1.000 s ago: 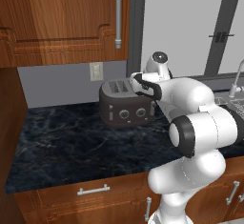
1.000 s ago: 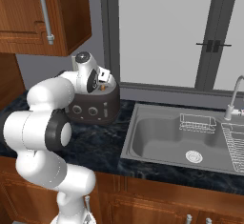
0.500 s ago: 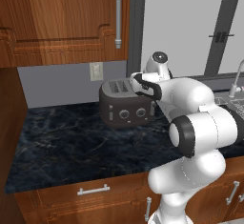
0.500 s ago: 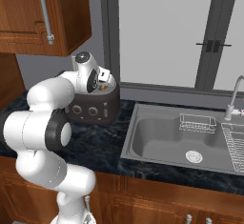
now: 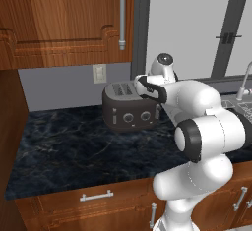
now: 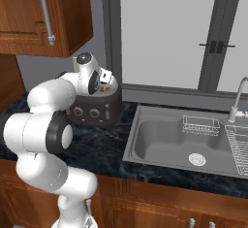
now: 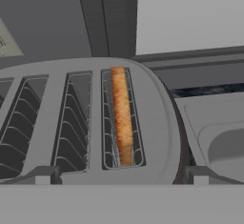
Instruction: Start the toaster. Once the lever pops up, take the bread to the plate on the dining counter.
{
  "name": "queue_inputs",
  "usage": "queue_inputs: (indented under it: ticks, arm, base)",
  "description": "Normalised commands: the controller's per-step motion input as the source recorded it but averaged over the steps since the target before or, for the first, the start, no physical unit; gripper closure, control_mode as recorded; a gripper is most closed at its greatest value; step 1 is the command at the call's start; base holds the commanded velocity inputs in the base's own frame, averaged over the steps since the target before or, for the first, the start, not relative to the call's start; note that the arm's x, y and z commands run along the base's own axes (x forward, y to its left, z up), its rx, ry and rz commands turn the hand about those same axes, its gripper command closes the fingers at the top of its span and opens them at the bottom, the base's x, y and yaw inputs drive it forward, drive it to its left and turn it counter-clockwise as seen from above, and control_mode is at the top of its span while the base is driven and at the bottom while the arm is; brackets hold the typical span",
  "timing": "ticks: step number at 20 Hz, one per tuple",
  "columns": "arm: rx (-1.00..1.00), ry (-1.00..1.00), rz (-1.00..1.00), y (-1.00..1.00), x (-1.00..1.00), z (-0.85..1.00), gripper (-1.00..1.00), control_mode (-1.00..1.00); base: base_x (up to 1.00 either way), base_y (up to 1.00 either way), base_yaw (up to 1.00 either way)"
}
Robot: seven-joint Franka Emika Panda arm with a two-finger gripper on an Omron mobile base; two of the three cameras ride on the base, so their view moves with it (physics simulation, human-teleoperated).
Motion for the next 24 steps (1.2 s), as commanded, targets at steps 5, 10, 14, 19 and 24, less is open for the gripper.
queue_inputs:
  ticks: [5,10,14,19,24]
  arm:
    - [0.00,0.00,0.00,0.00,0.00,0.00,-1.00,-1.00]
    - [0.00,0.00,0.00,0.00,0.00,0.00,-1.00,-1.00]
    - [0.00,0.00,0.00,0.00,0.00,0.00,-1.00,-1.00]
    - [0.00,0.00,0.00,0.00,0.00,0.00,-1.00,-1.00]
    - [0.00,0.00,0.00,0.00,0.00,0.00,-1.00,-1.00]
  base:
    - [0.00,0.00,0.00]
    - [0.00,0.00,0.00]
    - [0.00,0.00,0.00]
    - [0.00,0.00,0.00]
    - [0.00,0.00,0.00]
